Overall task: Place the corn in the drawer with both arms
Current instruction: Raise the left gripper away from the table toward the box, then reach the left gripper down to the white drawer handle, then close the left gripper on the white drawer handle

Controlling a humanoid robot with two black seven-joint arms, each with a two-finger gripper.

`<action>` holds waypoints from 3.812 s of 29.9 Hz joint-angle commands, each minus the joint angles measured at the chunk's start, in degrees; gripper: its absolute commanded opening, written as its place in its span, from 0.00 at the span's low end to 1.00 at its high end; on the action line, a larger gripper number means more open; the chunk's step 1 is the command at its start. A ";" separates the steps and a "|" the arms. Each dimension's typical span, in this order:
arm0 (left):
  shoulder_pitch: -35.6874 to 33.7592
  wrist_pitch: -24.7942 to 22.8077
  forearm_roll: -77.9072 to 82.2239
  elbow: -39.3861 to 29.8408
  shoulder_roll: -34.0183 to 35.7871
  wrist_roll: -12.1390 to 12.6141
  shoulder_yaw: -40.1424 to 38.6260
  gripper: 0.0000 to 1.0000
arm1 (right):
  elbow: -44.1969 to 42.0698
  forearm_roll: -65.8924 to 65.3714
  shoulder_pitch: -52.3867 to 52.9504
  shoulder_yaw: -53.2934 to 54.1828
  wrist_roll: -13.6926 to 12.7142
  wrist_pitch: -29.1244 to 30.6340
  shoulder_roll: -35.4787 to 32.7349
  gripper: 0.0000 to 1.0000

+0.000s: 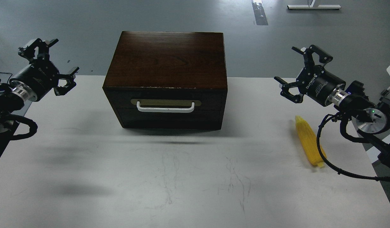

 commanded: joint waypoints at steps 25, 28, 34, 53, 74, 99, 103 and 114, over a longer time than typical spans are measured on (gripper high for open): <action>-0.42 1.58 1.47 -0.26 2.83 -0.27 0.87 0.99 | -0.62 0.07 -0.10 1.76 0.35 0.09 -0.18 1.00; -0.95 7.12 10.50 -1.05 4.50 -2.89 0.87 0.99 | -0.62 0.07 -0.10 1.76 0.35 0.00 -0.18 1.00; -4.20 13.10 44.18 -4.65 9.78 -16.33 -0.18 0.99 | -0.62 0.07 -0.54 2.37 0.44 0.00 -0.27 1.00; -5.96 33.76 90.13 -48.07 24.20 -17.02 0.43 0.97 | -1.32 0.07 -1.07 2.55 0.70 0.00 -0.71 1.00; -18.27 36.75 124.96 -49.74 15.68 -17.02 19.85 0.86 | -1.32 0.07 -1.86 2.55 0.97 -0.09 -0.89 1.00; -20.02 36.58 128.50 -40.43 5.74 -17.02 27.15 0.93 | -1.32 0.07 -2.21 2.46 0.97 -0.09 -0.62 1.00; -20.11 36.58 128.50 -38.94 4.07 -17.02 27.42 0.91 | -1.41 0.07 -2.39 2.46 0.97 -0.09 -0.62 1.00; -21.69 36.58 128.50 -36.30 1.70 -17.02 31.45 0.90 | -1.41 0.07 -2.74 2.46 0.97 -0.09 -0.80 1.00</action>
